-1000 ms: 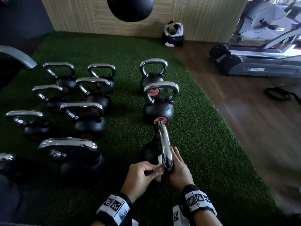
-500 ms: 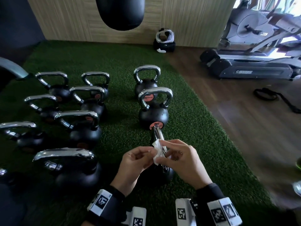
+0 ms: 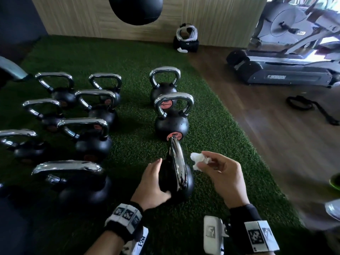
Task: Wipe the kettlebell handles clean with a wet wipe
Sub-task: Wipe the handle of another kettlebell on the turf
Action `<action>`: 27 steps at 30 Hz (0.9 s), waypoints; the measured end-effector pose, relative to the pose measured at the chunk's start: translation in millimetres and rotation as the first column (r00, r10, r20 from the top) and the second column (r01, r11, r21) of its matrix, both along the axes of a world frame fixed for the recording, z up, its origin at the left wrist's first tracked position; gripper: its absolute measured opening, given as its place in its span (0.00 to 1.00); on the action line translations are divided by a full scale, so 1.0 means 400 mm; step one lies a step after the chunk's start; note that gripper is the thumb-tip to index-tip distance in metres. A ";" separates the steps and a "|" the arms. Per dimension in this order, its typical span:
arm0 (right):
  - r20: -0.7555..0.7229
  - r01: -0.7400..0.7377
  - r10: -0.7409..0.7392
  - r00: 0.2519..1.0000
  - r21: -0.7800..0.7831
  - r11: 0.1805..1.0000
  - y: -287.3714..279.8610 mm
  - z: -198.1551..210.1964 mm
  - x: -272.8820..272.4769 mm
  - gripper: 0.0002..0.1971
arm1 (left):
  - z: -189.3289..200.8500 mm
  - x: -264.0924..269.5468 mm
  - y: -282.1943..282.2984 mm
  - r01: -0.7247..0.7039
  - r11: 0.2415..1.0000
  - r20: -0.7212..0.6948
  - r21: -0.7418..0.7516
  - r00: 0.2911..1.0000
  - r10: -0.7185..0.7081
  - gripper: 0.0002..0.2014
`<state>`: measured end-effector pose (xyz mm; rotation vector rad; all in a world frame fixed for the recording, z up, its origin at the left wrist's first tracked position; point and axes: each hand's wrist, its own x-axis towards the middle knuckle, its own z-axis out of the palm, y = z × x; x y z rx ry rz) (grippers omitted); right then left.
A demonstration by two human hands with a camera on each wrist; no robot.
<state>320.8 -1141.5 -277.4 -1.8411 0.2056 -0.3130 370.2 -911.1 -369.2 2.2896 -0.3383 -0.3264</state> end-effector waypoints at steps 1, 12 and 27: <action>-0.001 0.028 -0.028 1.000 0.052 0.998 -0.008 -0.008 -0.009 0.17 | -0.024 -0.002 -0.023 0.060 0.994 0.014 0.090 0.998 -0.062 0.65; -0.204 0.051 -0.012 0.979 0.186 0.981 -0.055 -0.107 0.020 0.22 | -0.112 0.009 -0.111 -0.067 0.998 0.406 0.008 0.912 0.058 0.58; -0.232 -0.025 -0.014 0.973 -0.162 0.986 0.072 -0.231 0.266 0.14 | -0.165 0.089 -0.025 0.065 0.980 0.257 -0.190 0.966 -0.014 0.58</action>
